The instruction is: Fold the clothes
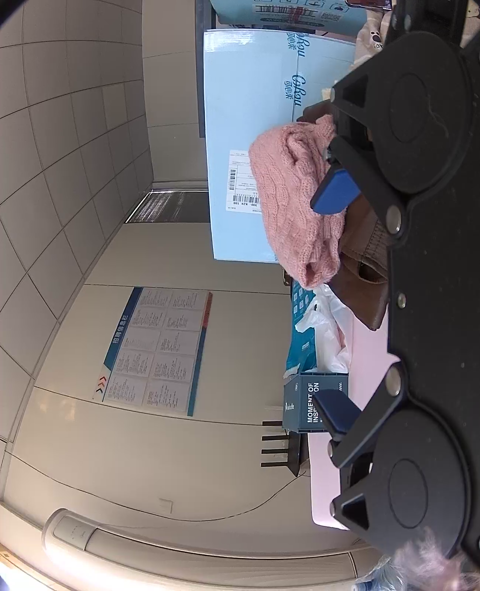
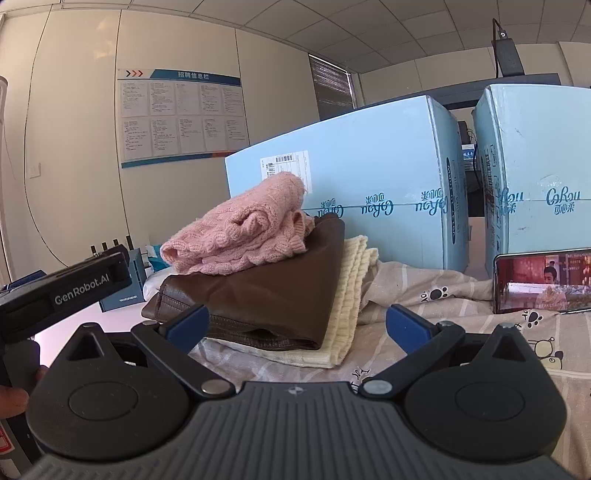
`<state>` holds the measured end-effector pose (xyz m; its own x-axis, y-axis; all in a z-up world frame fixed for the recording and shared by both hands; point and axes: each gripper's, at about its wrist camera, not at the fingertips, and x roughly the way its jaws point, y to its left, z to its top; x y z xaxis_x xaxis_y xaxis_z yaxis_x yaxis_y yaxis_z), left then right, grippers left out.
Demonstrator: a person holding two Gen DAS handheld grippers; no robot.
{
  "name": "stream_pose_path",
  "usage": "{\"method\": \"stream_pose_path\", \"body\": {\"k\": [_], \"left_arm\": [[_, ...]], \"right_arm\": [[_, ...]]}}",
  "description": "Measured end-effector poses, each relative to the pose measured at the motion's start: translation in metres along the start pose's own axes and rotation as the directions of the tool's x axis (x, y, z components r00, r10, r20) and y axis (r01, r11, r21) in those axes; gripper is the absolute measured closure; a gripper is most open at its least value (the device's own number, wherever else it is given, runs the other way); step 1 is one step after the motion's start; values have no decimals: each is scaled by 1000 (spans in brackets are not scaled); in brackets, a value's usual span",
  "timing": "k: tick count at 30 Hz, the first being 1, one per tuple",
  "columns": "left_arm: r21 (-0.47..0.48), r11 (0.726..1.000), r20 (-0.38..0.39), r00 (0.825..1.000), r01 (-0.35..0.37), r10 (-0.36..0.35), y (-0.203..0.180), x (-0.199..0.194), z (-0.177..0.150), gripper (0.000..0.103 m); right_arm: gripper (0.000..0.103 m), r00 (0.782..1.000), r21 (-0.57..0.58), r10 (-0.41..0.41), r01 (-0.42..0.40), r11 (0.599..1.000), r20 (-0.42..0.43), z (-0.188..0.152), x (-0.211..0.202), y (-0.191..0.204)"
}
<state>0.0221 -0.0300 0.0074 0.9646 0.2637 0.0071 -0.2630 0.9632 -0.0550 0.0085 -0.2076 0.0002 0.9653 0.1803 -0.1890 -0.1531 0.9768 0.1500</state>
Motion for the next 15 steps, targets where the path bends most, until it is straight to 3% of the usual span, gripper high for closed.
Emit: {"method": "stream_pose_path", "body": {"k": [15], "left_arm": [[13, 999, -45, 998, 42, -41, -1, 3, -3, 0]], "right_arm": [[0, 999, -8, -48, 48, 999, 7, -3, 6, -5]]}}
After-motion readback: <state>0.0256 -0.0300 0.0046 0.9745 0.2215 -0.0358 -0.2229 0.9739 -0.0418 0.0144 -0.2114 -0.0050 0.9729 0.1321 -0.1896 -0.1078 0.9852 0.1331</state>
